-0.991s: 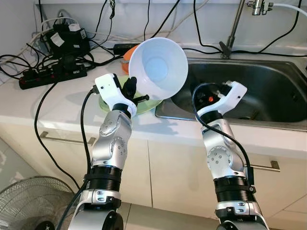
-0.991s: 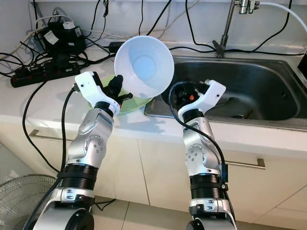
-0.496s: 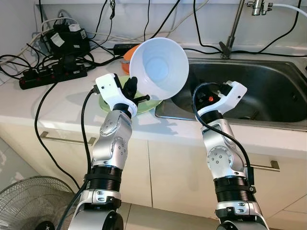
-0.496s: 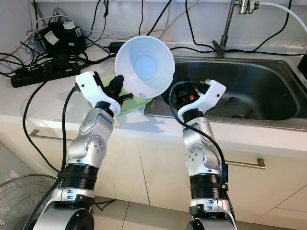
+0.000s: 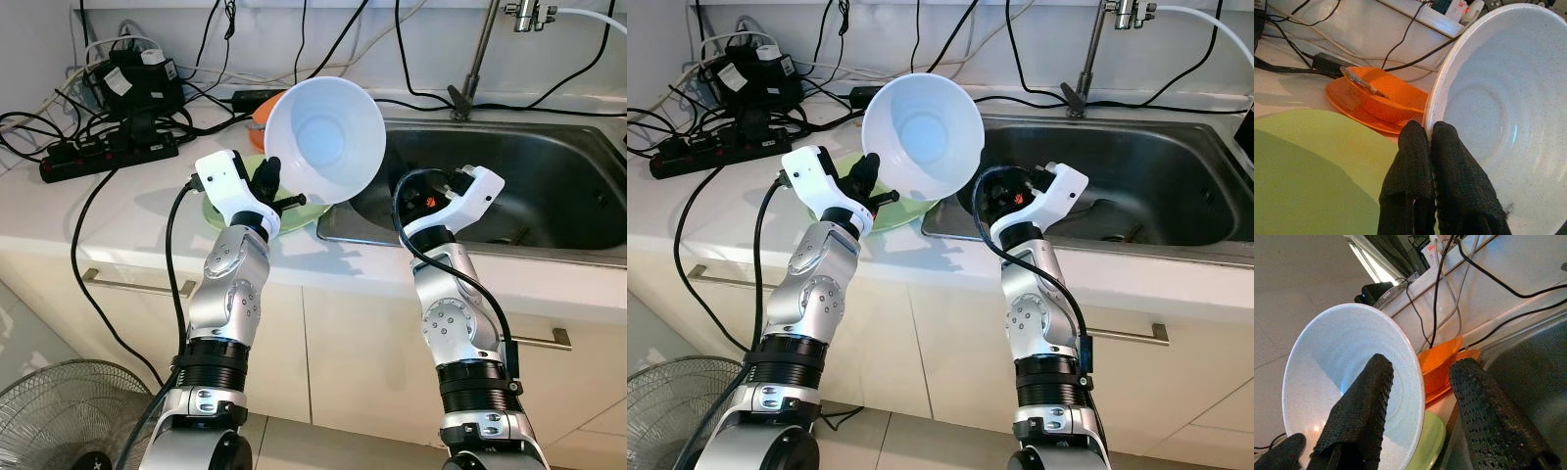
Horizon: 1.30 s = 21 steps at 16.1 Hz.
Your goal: Kitchen organization
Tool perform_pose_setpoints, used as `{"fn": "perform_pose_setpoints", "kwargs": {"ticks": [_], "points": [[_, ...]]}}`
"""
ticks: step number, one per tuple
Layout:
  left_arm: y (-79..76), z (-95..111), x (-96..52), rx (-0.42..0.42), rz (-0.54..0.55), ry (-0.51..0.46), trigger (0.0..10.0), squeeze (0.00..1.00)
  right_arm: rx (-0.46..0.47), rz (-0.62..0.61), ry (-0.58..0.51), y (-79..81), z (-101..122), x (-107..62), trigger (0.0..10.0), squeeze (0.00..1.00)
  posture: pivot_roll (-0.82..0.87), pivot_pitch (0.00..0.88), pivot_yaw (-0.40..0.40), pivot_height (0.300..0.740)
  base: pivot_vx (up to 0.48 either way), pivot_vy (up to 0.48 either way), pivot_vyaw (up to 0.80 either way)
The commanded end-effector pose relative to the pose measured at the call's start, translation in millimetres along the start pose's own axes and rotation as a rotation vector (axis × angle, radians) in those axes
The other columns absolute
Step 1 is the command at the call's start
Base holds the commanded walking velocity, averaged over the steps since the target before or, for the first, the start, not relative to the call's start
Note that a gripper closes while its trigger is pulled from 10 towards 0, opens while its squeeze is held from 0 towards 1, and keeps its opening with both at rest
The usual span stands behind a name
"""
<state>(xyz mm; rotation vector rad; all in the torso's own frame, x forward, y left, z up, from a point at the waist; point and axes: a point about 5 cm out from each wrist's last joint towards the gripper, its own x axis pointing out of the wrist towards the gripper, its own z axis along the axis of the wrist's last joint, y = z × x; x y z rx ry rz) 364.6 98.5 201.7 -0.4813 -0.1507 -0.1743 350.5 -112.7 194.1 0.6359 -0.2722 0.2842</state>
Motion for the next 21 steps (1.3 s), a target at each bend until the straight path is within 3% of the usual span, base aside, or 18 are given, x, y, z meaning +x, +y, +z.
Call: {"fn": "perform_pose_setpoints", "kwargs": {"ticks": [1, 10, 18, 21], "points": [[-14.5, 1, -1.4, 0.016, -0.108, 0.011, 10.0, 0.0, 0.001, 0.024, 0.015, 2.5, 0, -1.3, 10.0, 0.0, 0.04, 0.0, 0.087, 0.74, 0.0, 0.0, 0.0], [-18.6, 1, -2.8, 0.017, -0.146, 0.018, 10.0, 0.0, -0.004, 0.024, 0.026, 1.5, -1, -1.4, 10.0, 0.0, 0.04, 0.0, 0.086, 0.74, 0.0, 0.0, 0.0], [-3.1, 15, -5.1, -0.006, -0.074, -0.06, 10.0, 0.0, -0.026, -0.029, 0.026, -7.0, -3, -3.0, 10.0, 0.0, 0.04, 0.0, 0.085, 0.74, 0.0, 0.0, 0.0], [-6.7, 11, -5.8, -0.015, -0.104, -0.034, 10.0, 0.0, -0.027, -0.031, 0.03, -7.6, -3, -2.9, 10.0, 0.0, 0.04, 0.0, 0.084, 0.74, 0.0, 0.0, 0.0]]}}
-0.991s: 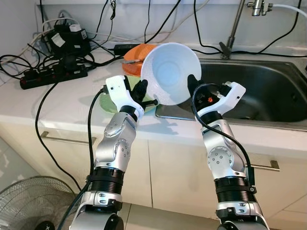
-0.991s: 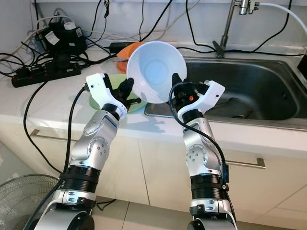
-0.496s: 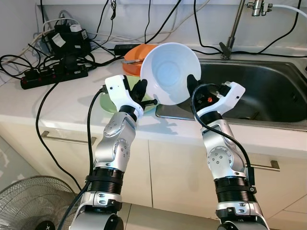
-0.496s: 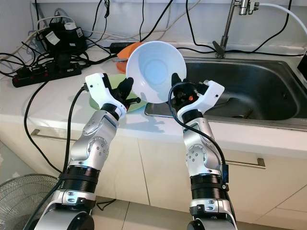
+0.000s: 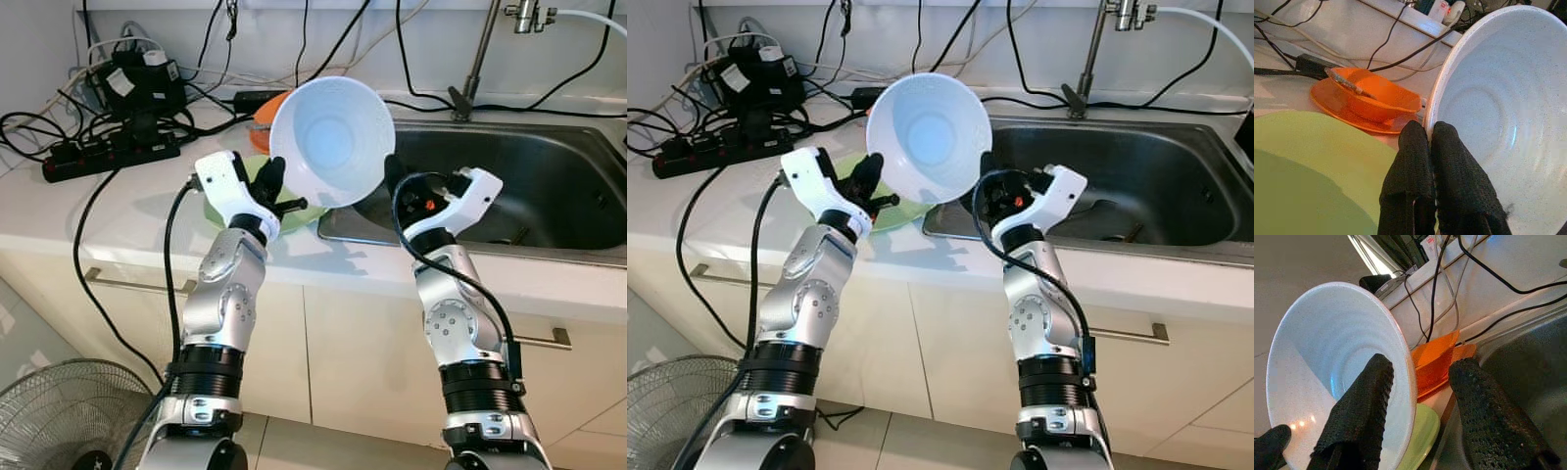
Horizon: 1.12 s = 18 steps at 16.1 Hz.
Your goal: Kitchen organization
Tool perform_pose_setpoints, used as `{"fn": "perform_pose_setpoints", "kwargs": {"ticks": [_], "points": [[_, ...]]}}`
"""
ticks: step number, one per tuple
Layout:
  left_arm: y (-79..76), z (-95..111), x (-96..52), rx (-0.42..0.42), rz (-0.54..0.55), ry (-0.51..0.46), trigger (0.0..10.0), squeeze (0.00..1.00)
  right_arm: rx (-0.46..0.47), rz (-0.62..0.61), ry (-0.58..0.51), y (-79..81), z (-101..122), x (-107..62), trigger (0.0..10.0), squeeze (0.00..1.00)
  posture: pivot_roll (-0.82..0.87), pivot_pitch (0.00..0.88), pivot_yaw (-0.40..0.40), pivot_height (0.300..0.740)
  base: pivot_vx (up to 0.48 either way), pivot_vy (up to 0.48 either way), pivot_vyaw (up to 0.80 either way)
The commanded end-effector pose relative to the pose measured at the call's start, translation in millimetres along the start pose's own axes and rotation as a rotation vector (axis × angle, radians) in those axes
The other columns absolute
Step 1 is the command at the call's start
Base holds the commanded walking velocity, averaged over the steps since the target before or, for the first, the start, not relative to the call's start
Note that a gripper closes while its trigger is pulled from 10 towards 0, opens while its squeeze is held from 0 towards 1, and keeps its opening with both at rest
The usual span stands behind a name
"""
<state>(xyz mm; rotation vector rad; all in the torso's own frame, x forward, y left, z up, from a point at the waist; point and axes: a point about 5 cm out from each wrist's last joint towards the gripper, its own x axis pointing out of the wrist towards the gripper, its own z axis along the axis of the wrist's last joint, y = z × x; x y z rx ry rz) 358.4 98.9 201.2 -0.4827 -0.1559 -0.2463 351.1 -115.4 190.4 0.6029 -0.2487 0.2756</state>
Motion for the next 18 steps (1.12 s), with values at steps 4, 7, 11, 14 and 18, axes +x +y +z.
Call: {"fn": "perform_pose_setpoints", "kwargs": {"ticks": [4, 7, 11, 14, 18], "points": [[-14.3, 4, -0.1, -0.006, -0.087, -0.007, 10.0, 0.0, 0.005, -0.014, 0.008, -2.5, -3, -1.5, 10.0, 0.0, 0.04, 0.0, 0.083, 0.74, 0.0, 0.0, 0.0], [-16.3, 3, -0.3, -0.011, -0.104, -0.004, 10.0, 0.0, 0.006, -0.013, 0.011, -2.4, -3, -1.7, 10.0, 0.0, 0.04, 0.0, 0.082, 0.74, 0.0, 0.0, 0.0], [-18.6, 2, -1.1, -0.015, -0.128, 0.009, 10.0, 0.0, 0.012, -0.012, 0.012, -2.0, -5, -1.9, 10.0, 0.0, 0.04, 0.0, 0.083, 0.74, 0.0, 0.0, 0.0], [-19.0, 1, -1.3, -0.018, -0.133, 0.015, 10.0, 0.0, 0.02, -0.018, 0.005, -2.3, -4, -2.2, 0.0, 0.0, 0.04, 0.0, 0.084, 0.74, 0.0, 0.0, 0.0], [-20.4, -1, -1.7, -0.007, -0.147, 0.025, 10.0, 0.0, 0.043, -0.016, 0.0, -2.0, -4, -2.0, 0.0, 0.0, 0.04, 0.0, 0.085, 0.74, 0.0, 0.0, 0.0]]}}
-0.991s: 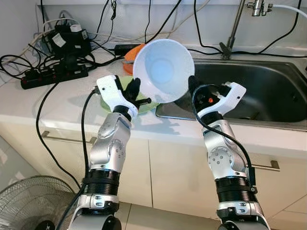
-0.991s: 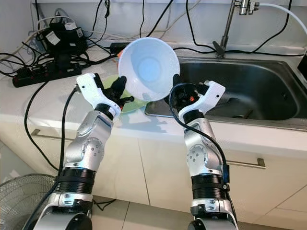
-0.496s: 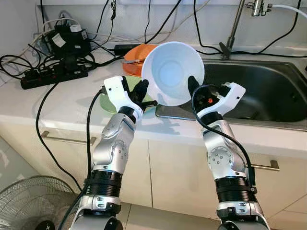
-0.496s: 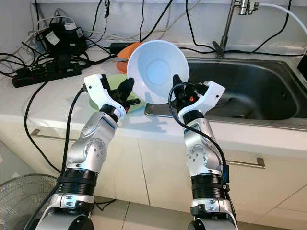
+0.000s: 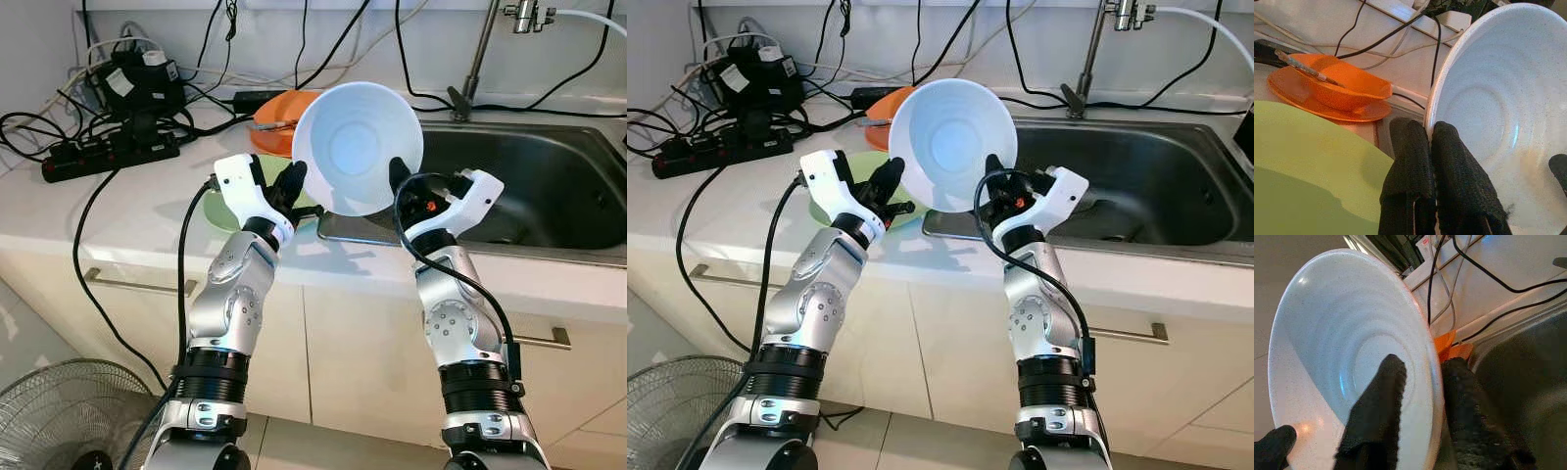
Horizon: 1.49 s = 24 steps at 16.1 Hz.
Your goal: Kitchen organization
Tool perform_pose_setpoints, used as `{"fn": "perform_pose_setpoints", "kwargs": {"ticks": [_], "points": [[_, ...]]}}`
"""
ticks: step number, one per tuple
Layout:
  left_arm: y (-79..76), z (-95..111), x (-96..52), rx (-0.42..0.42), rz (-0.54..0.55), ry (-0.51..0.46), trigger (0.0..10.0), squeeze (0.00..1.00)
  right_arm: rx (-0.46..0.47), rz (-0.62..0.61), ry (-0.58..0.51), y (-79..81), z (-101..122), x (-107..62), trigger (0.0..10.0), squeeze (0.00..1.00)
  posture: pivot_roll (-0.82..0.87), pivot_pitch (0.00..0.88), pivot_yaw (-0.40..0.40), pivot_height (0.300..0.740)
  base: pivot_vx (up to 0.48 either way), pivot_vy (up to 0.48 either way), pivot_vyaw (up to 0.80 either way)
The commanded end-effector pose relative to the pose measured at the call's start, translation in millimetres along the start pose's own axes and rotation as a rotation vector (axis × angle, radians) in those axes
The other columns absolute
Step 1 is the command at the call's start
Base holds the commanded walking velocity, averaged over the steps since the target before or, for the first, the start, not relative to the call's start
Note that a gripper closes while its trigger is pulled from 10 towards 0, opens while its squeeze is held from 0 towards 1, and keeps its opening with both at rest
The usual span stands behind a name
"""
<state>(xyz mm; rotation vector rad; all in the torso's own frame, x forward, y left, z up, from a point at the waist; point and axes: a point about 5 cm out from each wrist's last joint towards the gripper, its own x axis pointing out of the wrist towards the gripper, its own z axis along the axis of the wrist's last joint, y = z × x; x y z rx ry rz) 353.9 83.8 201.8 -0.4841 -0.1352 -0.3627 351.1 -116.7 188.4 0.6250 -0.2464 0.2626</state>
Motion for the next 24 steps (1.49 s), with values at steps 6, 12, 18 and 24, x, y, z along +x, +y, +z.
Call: {"fn": "perform_pose_setpoints", "kwargs": {"ticks": [6, 12, 18, 24], "points": [[-8.6, 4, 0.0, 0.031, -0.055, -0.013, 10.0, 0.0, 0.04, 0.003, 0.004, 0.8, -4, -1.3, 0.0, 0.0, 0.03, 0.0, 0.086, 0.74, 0.0, 0.0, 0.0], [-10.4, -2, -1.0, 0.093, -0.069, 0.008, 10.0, 1.0, 0.054, 0.006, 0.005, 0.7, -3, -0.7, 0.0, 0.0, 0.04, 0.0, 0.08, 0.74, 0.0, 0.0, 0.0], [-10.9, -8, -2.2, 0.137, -0.086, 0.051, 10.0, 1.0, 0.071, -0.051, -0.032, -5.3, 3, 0.9, 0.0, 0.0, 0.04, 0.0, 0.075, 0.74, 0.0, 0.0, 0.0], [-20.0, -25, -7.3, 0.2, -0.173, 0.151, 10.0, 0.0, 0.043, -0.323, -0.191, -38.7, 30, -1.0, 0.0, 0.0, 0.04, 0.0, 0.073, 0.74, 0.0, 0.0, 0.0]]}}
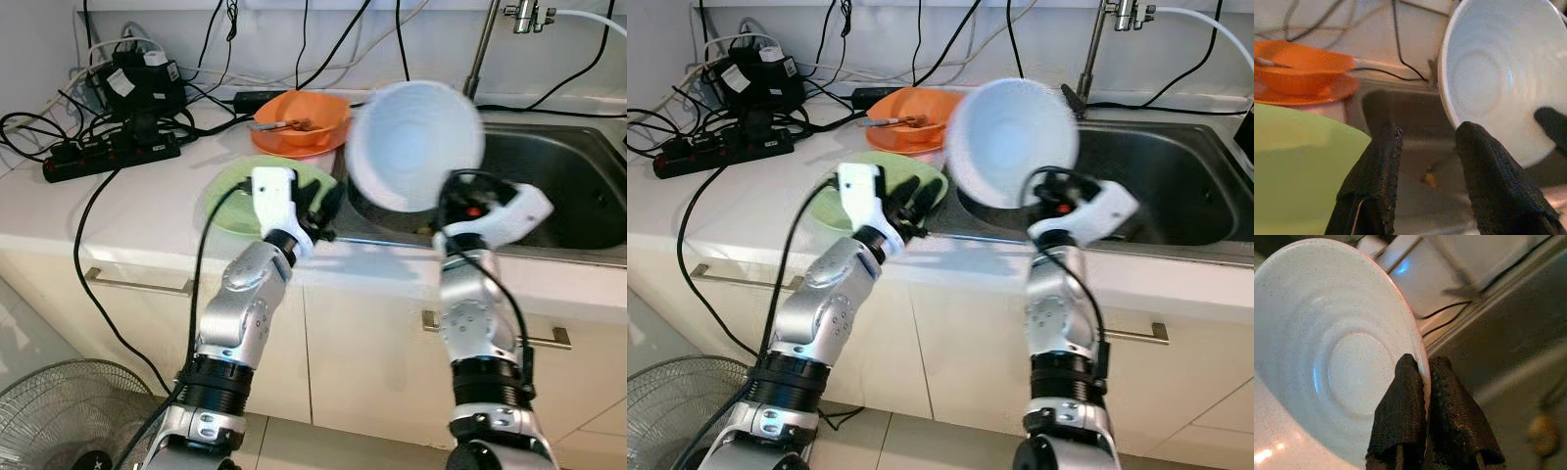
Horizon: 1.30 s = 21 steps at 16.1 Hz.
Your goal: Kitchen organization
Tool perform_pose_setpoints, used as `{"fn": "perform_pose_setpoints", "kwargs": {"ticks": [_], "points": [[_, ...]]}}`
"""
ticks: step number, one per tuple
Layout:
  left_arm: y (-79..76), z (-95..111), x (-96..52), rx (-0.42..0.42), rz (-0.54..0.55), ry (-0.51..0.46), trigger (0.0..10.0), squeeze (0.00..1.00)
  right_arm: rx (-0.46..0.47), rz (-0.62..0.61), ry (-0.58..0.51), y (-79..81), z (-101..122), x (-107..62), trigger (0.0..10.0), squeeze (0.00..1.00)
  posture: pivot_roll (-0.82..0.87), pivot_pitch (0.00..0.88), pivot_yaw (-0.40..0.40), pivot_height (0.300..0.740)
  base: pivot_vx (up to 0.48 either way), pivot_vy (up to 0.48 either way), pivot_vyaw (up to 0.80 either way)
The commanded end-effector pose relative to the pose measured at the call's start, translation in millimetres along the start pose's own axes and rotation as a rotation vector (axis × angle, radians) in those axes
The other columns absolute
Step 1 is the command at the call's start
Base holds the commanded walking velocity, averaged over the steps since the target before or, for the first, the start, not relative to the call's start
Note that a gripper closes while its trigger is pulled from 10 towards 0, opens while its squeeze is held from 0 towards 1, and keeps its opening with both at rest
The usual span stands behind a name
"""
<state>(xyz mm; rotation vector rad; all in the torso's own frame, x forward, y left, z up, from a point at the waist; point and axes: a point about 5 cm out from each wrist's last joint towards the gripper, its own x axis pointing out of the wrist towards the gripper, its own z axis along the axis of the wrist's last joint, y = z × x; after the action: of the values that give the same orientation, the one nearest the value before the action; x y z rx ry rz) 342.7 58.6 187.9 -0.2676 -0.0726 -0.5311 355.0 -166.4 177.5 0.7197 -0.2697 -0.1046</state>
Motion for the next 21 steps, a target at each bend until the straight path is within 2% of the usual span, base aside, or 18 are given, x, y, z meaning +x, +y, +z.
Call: {"fn": "perform_pose_setpoints", "kwargs": {"ticks": [1, 2, 3, 4, 5, 7, 8, 9, 14, 15, 16, 18, 21], "points": [[-2.6, -3, -1.7, 0.027, -0.026, 0.029, 10.0, 0.0, -0.015, -0.006, -0.063, 7.1, 11, 6.1, 0.0, 0.0, 0.04, 0.0, 0.073, 0.74, 0.0, 0.0, 0.0], [-3.2, -4, -1.8, 0.03, -0.031, 0.037, 10.0, 0.0, -0.029, -0.015, -0.071, 6.2, 12, 6.5, 0.0, 0.0, 0.04, 0.0, 0.073, 0.74, 0.0, 0.0, 0.0], [-5.6, -8, -2.4, 0.048, -0.052, 0.072, 10.0, 0.0, -0.111, -0.033, -0.096, 4.3, 16, 7.6, 10.0, 0.0, 0.04, 0.0, 0.072, 0.74, 0.0, 0.0, 0.0], [-6.8, -11, -2.7, 0.057, -0.064, 0.095, 10.0, 0.0, -0.161, -0.035, -0.106, 4.0, 18, 8.1, 10.0, 0.0, 0.04, 0.0, 0.072, 0.74, 0.0, 0.0, 0.0], [-11.2, -19, -4.7, 0.08, -0.105, 0.163, 10.0, 0.0, -0.285, -0.037, -0.131, 4.1, 20, 9.3, 10.0, 0.0, 0.05, 0.0, 0.072, 0.74, 0.0, 0.0, 0.0], [-15.2, -29, -8.3, 0.089, -0.143, 0.24, 10.0, 0.0, -0.447, -0.028, -0.166, 5.6, 24, 10.8, 10.0, 0.0, 0.05, 0.0, 0.072, 0.74, 0.0, 0.0, 0.0], [-16.3, -30, -9.0, 0.089, -0.154, 0.25, 10.0, 0.0, -0.489, -0.022, -0.173, 6.4, 24, 11.0, 10.0, 0.0, 0.05, 0.0, 0.072, 0.74, 0.0, 0.0, 0.0], [-20.1, -31, -11.0, 0.09, -0.19, 0.266, 10.0, 0.0, -0.596, 0.0, -0.187, 8.8, 24, 11.4, 10.0, 0.0, 0.05, 0.0, 0.072, 0.74, 0.0, 0.0, 0.0], [-21.8, -33, -15.3, 0.116, -0.214, 0.305, 10.0, 0.0, -0.837, 0.072, -0.227, 17.0, 18, 14.1, 10.0, 0.0, 0.05, 0.0, 0.072, 0.74, 0.0, 0.0, 0.0], [-22.5, -33, -17.0, 0.124, -0.225, 0.313, 10.0, 0.0, -0.928, 0.084, -0.243, 18.6, 18, 16.1, 10.0, 0.0, 0.06, 0.0, 0.071, 0.74, 0.0, 0.0, 0.0], [-23.0, -33, -17.8, 0.125, -0.23, 0.315, 10.0, 0.0, -0.942, 0.087, -0.249, 19.1, 18, 16.8, 10.0, 0.0, 0.06, 0.0, 0.071, 0.74, 0.0, 0.0, 0.0], [-23.8, -34, -21.1, 0.13, -0.241, 0.328, 10.0, 0.0, -1.08, 0.132, -0.297, 24.5, 19, 19.9, 10.0, 0.0, 0.06, 0.0, 0.07, 0.74, 0.0, 0.0, 0.0], [-23.9, -34, -22.1, 0.132, -0.242, 0.333, 10.0, 0.0, -1.167, 0.15, -0.313, 25.3, 15, 21.0, 10.0, 0.0, 0.07, 0.0, 0.069, 0.74, 0.0, 0.0, 0.0]]}}
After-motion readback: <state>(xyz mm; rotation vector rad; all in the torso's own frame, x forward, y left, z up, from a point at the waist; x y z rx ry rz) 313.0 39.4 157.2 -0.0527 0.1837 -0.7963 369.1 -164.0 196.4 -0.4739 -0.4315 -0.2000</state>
